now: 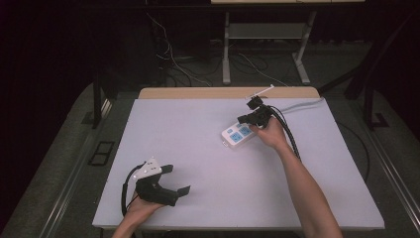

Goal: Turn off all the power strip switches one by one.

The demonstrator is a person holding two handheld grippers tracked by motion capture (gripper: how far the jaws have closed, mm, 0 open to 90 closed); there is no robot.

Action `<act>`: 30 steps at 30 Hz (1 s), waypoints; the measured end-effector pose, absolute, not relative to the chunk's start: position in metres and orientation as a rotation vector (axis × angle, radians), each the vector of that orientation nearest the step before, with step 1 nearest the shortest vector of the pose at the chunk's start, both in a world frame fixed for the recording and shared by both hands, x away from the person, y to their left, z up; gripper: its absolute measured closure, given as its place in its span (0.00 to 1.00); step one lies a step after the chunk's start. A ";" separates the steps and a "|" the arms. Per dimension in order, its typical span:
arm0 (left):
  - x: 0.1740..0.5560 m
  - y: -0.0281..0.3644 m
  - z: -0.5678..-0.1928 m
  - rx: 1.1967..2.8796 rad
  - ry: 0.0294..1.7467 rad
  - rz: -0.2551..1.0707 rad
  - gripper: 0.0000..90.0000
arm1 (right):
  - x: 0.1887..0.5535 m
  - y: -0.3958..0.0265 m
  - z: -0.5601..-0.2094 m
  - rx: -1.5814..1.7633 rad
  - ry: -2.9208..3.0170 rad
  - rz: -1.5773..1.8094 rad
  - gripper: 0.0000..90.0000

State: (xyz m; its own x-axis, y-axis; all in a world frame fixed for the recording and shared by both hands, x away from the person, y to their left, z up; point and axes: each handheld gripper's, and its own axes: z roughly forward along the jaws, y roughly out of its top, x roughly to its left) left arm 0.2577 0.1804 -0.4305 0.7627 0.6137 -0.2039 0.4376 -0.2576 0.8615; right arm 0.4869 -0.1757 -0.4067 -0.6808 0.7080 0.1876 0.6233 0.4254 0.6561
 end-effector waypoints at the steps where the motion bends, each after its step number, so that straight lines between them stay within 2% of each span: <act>1: 0.258 0.180 -0.430 1.899 0.802 0.209 0.00 | 0.487 -0.176 -0.407 1.197 2.552 1.097 1.00; 19: 0.257 0.180 -0.430 1.900 0.800 0.206 0.00 | 0.497 -0.191 -0.377 1.194 2.530 1.054 1.00; 30: 0.257 0.182 -0.430 1.897 0.805 0.210 0.00 | 0.508 -0.205 -0.381 1.258 2.509 1.028 1.00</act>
